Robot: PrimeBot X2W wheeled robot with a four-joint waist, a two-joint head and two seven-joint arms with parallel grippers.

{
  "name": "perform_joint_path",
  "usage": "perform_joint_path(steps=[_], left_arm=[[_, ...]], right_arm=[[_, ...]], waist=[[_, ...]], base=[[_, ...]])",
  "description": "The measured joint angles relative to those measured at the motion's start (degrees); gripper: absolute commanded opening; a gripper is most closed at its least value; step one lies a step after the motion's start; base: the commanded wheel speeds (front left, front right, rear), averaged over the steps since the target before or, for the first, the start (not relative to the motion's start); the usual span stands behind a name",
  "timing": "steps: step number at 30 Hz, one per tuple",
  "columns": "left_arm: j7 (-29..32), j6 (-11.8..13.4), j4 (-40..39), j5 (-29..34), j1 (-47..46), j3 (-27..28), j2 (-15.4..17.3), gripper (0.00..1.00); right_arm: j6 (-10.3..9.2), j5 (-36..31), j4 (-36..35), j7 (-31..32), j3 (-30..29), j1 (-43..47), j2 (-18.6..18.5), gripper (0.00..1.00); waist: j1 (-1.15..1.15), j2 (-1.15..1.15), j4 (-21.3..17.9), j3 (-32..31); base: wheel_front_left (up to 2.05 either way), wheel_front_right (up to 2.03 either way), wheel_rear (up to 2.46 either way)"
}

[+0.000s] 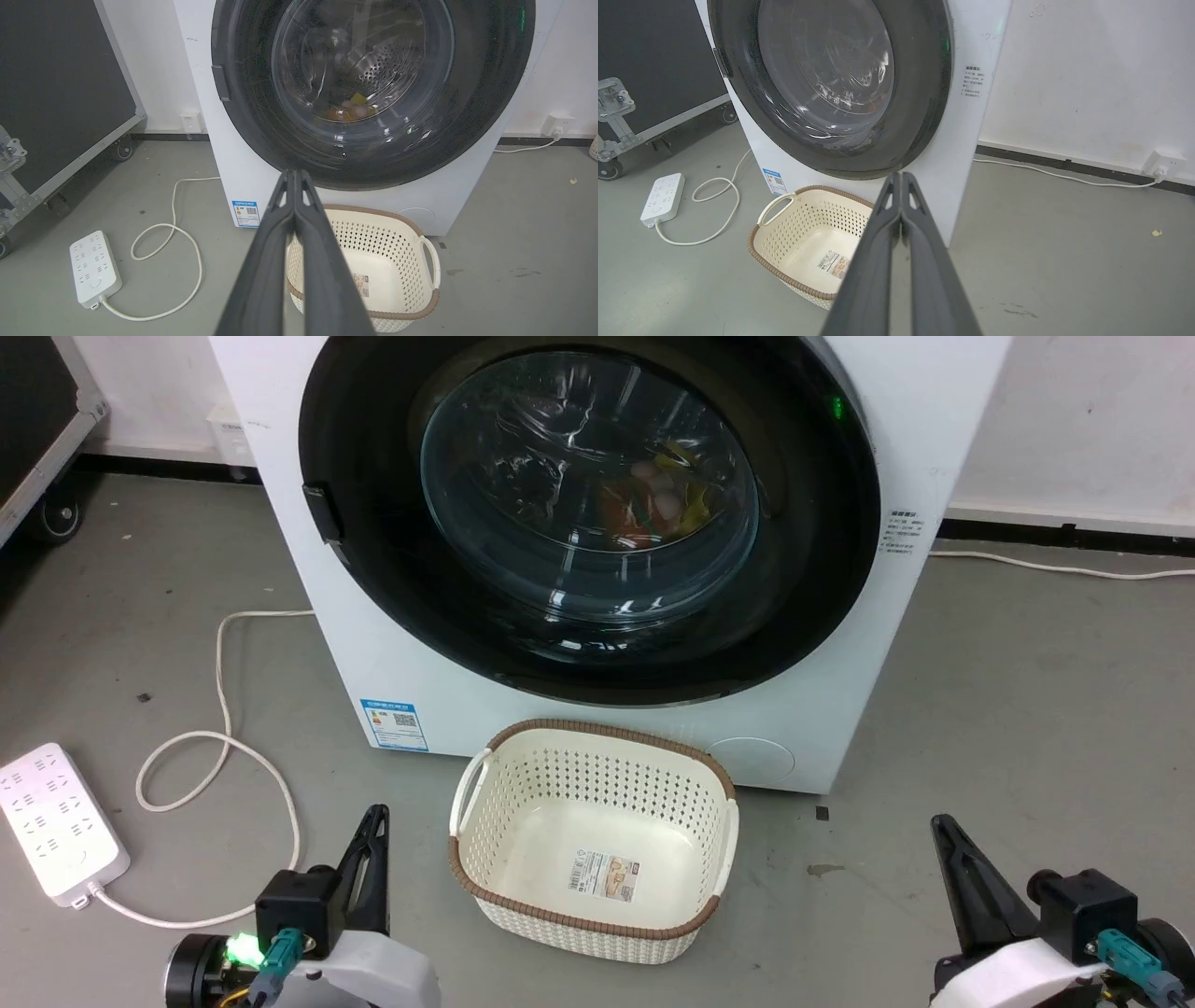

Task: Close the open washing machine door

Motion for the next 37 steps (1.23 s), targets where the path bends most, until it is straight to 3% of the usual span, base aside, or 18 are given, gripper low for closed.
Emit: perform_joint_path(steps=[37], left_arm=[[4.1, -0.5, -2.5, 2.4, 0.0, 2.8, -1.1, 0.0]], right_arm=[[0.0, -2.0, -1.7, 4.1, 1.5, -1.2, 0.1, 0.0]], waist=[[0.0, 0.0, 0.0, 0.2]], base=[[0.0, 0.0, 0.0]])
